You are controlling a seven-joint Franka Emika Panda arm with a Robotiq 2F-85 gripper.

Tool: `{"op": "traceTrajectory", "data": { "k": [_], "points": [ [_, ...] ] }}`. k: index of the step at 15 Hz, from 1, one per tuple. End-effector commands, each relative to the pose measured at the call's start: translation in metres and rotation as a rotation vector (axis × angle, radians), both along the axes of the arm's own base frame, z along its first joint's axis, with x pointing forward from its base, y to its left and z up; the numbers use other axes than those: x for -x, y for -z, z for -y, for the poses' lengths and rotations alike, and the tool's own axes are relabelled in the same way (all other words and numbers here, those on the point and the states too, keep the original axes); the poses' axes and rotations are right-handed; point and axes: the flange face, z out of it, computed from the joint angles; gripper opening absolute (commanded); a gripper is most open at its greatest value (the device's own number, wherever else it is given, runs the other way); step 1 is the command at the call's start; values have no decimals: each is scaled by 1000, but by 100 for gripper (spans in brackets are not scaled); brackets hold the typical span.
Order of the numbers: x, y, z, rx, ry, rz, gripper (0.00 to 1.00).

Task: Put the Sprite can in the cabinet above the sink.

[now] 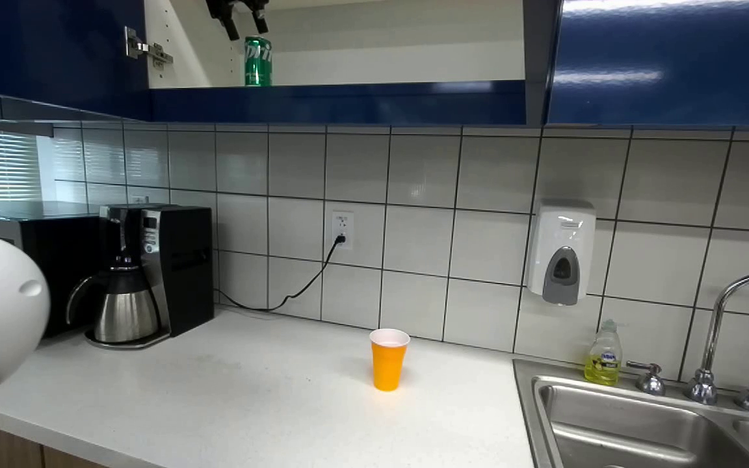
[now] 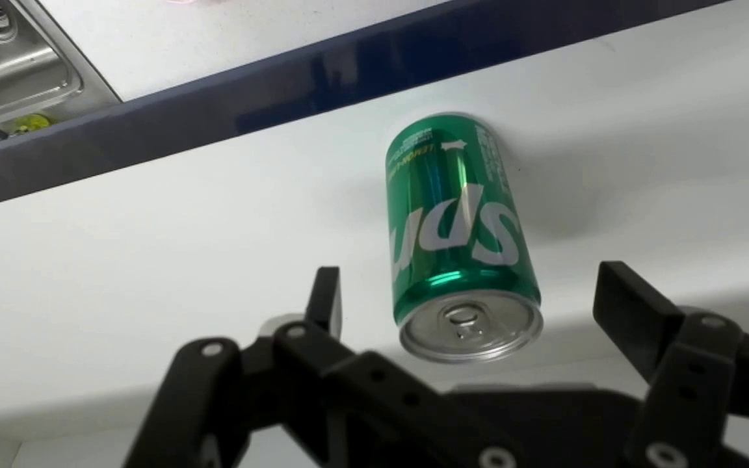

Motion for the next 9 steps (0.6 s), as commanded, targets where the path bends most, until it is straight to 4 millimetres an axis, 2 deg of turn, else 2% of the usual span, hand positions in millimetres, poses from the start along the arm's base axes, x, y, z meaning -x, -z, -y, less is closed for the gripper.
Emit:
{"op": "traceTrajectory", "data": {
  "k": [1,9],
  "points": [
    [23,-3,-3,-5,-2,-14,100],
    [75,-3,-8,-21,-41,-30,100]
  ]
}}
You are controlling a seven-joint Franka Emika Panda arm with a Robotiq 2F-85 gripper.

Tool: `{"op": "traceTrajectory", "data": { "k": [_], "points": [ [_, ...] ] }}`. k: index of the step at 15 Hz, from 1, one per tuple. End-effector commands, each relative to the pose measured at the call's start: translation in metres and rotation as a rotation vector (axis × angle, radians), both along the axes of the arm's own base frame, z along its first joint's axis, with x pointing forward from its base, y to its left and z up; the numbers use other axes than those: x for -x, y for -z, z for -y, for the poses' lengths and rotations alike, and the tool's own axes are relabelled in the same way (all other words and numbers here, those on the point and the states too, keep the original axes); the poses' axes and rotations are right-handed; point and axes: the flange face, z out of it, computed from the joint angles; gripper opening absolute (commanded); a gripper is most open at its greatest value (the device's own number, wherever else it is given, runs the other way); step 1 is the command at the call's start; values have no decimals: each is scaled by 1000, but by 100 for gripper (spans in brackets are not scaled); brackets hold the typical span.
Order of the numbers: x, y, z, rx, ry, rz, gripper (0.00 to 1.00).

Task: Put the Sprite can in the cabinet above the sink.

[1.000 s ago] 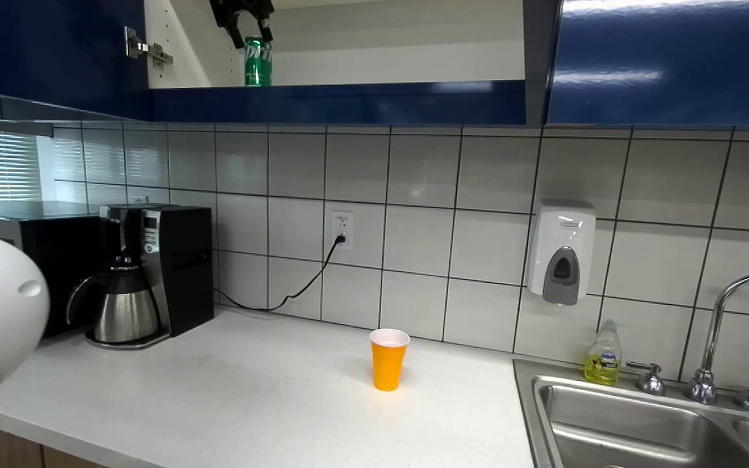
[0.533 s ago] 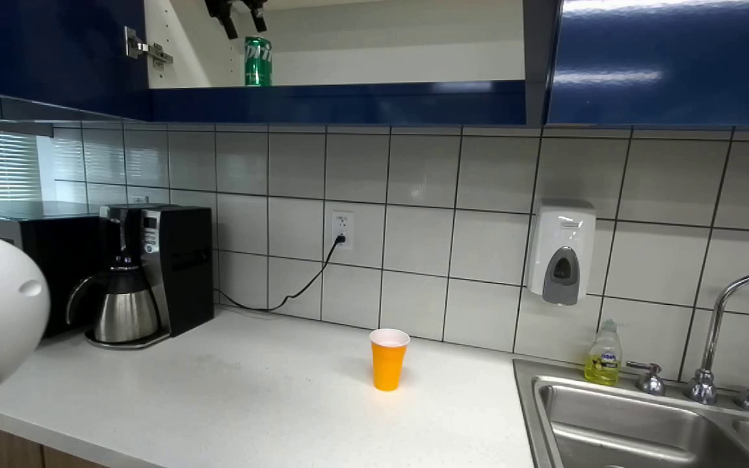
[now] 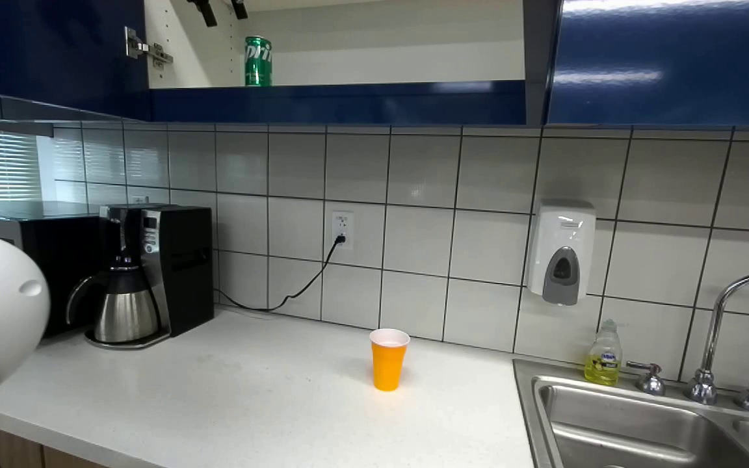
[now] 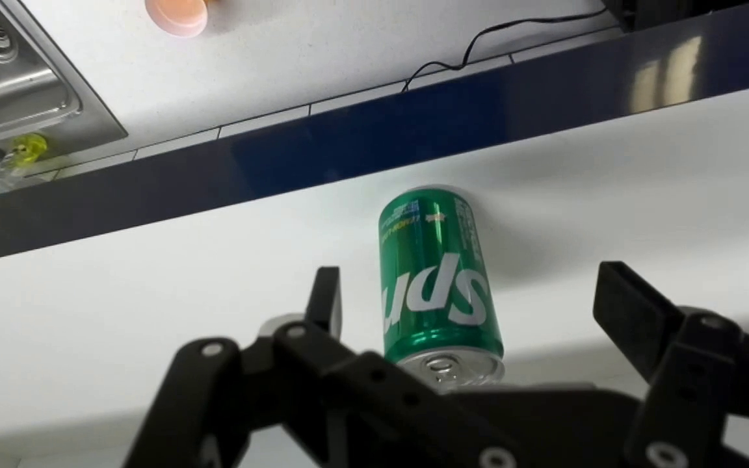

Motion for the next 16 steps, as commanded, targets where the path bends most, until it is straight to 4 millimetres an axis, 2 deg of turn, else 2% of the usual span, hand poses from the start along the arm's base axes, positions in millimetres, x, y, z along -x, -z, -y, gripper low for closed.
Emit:
{"op": "traceTrajectory", "data": {
  "k": [1,9,16],
  "points": [
    [34,8,3,-10,-11,-17,100],
    [90,55,15,-7,-11,-89,100],
    [119,111,20,24,-16,-165,100]
  ]
}}
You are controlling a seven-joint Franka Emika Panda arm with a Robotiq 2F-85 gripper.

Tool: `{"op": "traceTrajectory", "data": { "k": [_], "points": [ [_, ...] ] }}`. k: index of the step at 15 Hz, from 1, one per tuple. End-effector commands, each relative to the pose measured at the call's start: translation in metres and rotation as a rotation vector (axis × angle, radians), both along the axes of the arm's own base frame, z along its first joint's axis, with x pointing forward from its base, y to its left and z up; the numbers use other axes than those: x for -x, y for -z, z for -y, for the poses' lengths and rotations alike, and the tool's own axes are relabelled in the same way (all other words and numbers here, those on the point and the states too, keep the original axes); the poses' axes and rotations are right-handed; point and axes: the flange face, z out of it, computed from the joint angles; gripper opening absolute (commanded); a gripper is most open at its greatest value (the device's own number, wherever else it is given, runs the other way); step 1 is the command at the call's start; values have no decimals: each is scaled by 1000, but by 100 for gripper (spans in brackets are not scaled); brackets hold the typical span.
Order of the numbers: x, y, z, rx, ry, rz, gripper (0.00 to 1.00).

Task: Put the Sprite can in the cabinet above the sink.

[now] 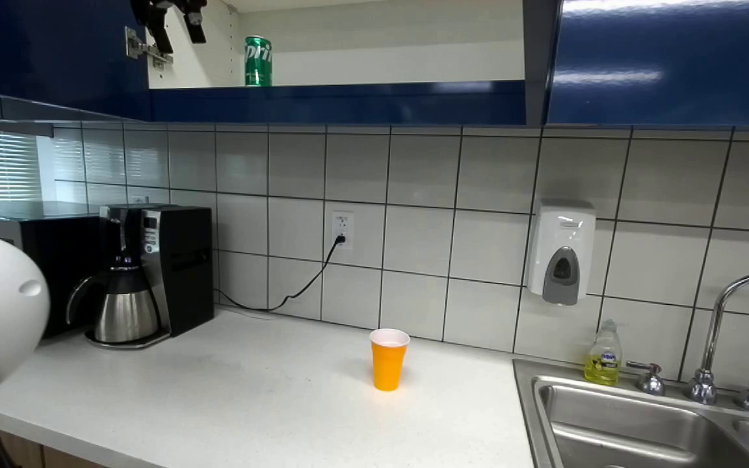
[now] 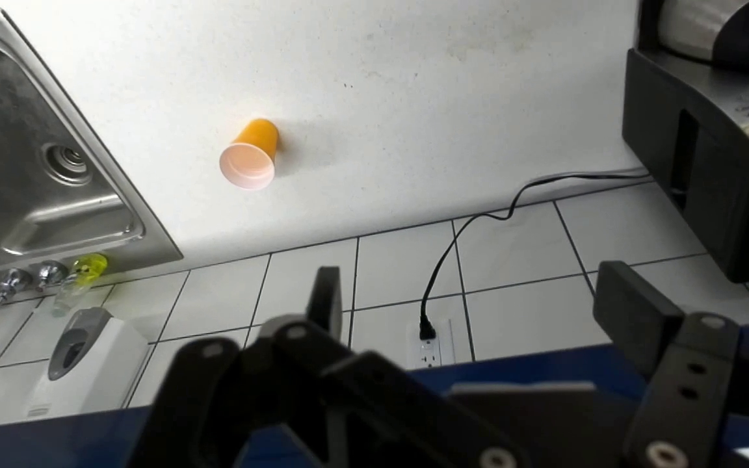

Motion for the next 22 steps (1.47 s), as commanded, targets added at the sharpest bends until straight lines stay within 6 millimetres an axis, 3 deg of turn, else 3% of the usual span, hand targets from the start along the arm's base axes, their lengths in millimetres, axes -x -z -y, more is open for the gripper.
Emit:
{"op": "traceTrajectory", "data": {
  "k": [1,14,18,22],
  "points": [
    [17,28,7,6,-20,-10,100],
    [8,132,15,43,-32,-127,100],
    [7,151,14,52,-45,-162,100],
    [3,153,12,68,-22,-173,100]
  ]
}}
